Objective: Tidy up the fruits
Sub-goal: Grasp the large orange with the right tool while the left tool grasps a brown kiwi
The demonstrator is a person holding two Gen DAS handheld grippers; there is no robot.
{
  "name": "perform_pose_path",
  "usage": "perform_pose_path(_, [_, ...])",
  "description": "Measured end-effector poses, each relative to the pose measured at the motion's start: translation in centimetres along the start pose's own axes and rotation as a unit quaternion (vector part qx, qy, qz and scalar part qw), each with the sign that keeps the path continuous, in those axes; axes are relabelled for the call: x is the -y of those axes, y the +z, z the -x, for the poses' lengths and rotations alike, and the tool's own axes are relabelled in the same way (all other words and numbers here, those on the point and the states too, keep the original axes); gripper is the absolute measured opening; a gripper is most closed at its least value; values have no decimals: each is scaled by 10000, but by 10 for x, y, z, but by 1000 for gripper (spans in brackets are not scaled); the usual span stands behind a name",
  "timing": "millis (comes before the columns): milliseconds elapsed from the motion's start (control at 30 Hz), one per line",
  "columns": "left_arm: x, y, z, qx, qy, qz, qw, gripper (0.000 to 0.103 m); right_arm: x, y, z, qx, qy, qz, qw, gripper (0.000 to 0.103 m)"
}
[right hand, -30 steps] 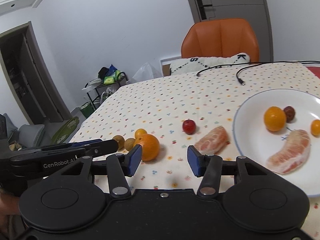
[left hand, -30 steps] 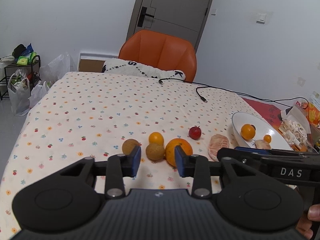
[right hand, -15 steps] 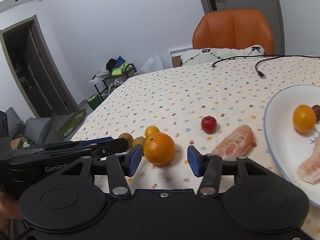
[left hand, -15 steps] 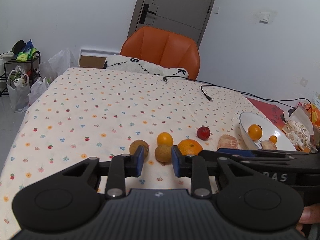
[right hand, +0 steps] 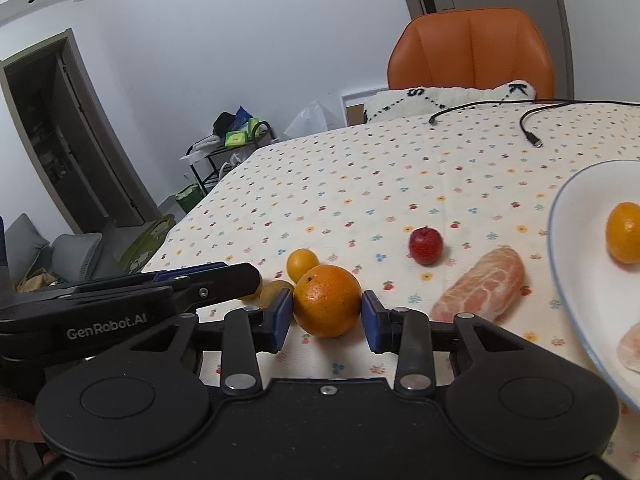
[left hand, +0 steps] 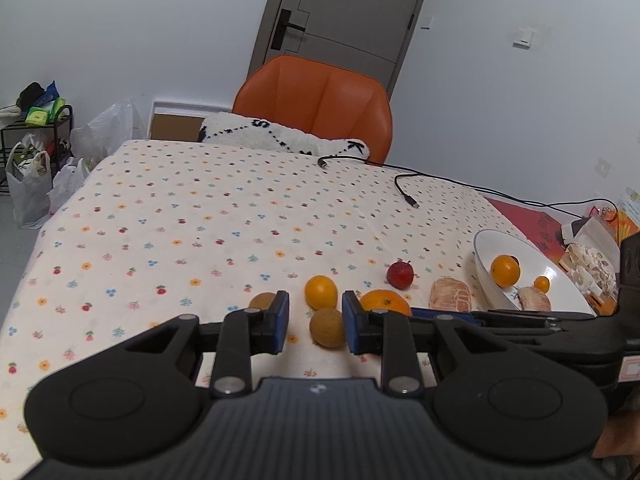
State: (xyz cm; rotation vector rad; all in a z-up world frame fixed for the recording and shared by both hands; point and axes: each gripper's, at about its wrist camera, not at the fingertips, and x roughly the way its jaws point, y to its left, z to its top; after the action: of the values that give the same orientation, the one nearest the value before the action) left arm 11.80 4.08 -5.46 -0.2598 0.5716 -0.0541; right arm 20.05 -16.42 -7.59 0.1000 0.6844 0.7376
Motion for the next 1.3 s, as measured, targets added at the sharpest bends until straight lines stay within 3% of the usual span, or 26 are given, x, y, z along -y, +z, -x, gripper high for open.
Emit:
perform_pose_path(467, [10,-10,-26,-362,4,-21,9993,28,15,-1,28,227,-303,-99,9992,35])
perform_pose_path(733, [16,-8,-20,-245,84,-52,9997,24,23,-2,43,370,-369,-174,9985,35])
perform_pose_path(1300, [51,3,7,76,-137,-323,9994,24,37,-2,72,635,-460,-276,9965,35])
